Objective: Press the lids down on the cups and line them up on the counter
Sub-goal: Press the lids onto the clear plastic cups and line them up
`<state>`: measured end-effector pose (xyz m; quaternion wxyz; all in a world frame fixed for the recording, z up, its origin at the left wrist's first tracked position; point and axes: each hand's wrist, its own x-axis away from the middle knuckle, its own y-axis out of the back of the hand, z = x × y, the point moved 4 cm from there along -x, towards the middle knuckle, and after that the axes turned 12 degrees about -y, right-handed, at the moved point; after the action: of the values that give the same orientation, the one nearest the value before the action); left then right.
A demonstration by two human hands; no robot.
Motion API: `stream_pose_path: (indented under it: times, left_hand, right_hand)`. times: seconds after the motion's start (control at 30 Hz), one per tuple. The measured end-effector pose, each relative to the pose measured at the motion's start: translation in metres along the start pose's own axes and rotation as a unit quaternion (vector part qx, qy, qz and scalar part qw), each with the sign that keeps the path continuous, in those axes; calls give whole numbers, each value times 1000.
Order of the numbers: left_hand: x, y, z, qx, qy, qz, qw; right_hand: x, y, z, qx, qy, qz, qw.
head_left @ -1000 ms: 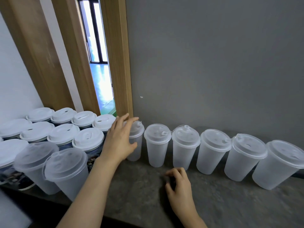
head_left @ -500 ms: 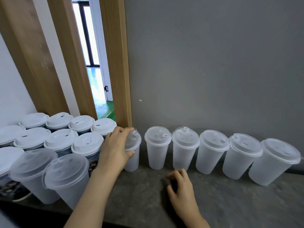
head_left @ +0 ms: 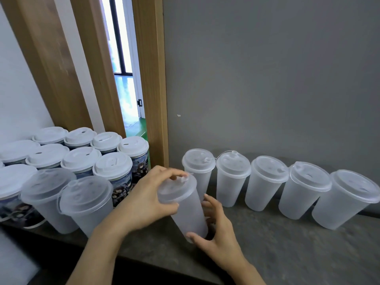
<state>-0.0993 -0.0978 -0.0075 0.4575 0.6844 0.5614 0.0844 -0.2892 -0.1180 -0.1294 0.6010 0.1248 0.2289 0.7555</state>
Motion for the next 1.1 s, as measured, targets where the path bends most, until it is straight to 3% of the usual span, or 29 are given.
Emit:
stream_pose_path:
  times: [0.13, 0.33, 0.5, 0.73, 1.1]
  left_hand:
    - [-8, -14, -2, -3, -1, -9, 1000]
    - [-14, -19, -8, 23, 4, -124, 992]
    - [-11, -18, -14, 17, -11, -162, 987]
    - [-1, -17, -18, 1, 2, -236, 972]
    - [4, -15, -8, 45, 28, -207, 977]
  right_hand:
    - [1, 6, 1, 0, 32, -46, 998]
    - [10, 13, 3, -63, 88, -152, 982]
    - [15, 16, 11, -63, 164, -199, 964]
    - [17, 16, 14, -72, 191, -193, 960]
    - [21, 14, 12, -88, 205, -210, 952]
